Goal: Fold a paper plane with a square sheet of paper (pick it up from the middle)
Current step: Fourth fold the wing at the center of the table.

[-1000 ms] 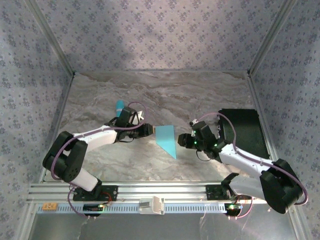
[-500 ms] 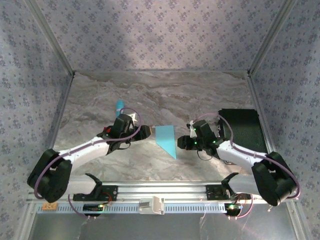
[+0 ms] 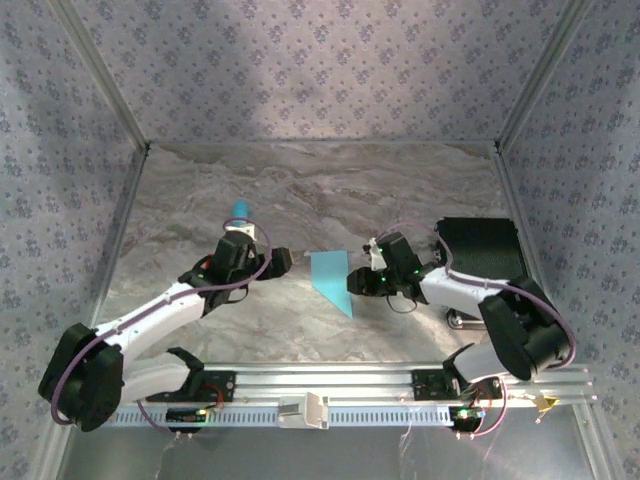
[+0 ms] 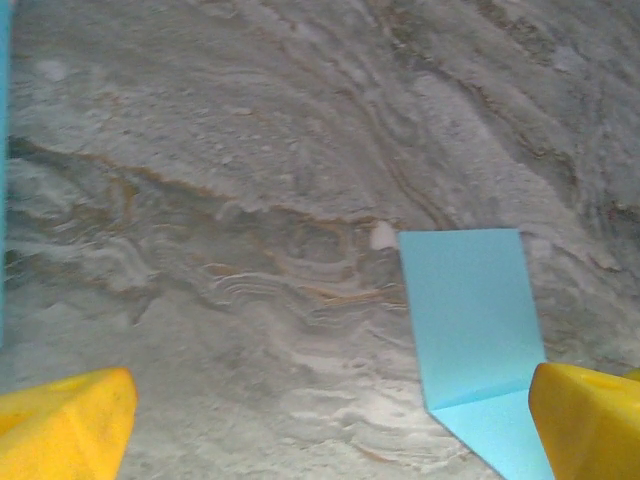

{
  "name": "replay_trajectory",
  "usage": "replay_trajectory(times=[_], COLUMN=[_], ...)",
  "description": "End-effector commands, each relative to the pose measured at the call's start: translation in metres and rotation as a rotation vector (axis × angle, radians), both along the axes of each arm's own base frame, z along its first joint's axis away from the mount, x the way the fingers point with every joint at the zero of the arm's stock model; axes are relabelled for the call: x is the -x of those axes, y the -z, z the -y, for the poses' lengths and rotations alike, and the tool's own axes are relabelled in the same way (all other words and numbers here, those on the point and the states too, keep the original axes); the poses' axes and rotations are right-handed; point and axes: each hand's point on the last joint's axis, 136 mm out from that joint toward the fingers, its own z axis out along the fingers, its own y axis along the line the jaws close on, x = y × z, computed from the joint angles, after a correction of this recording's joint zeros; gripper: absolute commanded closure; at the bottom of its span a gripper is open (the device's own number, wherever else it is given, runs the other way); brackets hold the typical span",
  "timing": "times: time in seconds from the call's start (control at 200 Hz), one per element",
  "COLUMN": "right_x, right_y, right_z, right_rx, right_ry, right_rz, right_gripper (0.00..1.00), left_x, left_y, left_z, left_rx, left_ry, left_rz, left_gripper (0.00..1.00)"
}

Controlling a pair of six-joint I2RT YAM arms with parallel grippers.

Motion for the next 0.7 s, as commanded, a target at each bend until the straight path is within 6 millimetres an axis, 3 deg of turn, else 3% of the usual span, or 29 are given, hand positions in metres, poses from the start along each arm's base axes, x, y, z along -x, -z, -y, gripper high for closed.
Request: replay_trajectory(times=[0.0,0.355,0.525,0.695], right_x=[-0.013,-0.02,-0.019,-0.013], right_y=[-0.005,0.012,0.008,0.003], right_z=[-0.01,-0.021,-0.021,-0.016], right_rx=[-0.031,-0.035,-0.048,-0.049], right_ry=[-0.023,-0.046,-0.044,-0.049], right_rz=[0.006,-0.064,-0.059,-0.047], right_gripper=[0.64,0.7,0.77,0.8], left_x=[-0.001,0.002,0.004,0.007], left_y=[-0.01,-0.008,-0.007,-0.008], left_z=[-0.004,0.01,0.014,0.033], left_rx=[0.015,0.098,0.117,0.183], left_ry=[-0.006,0.05,0.071,0.145], left_rz=[0.009,-0.017,-0.022,-0.051], left_gripper=[0.0,0.0,0.0,0.04])
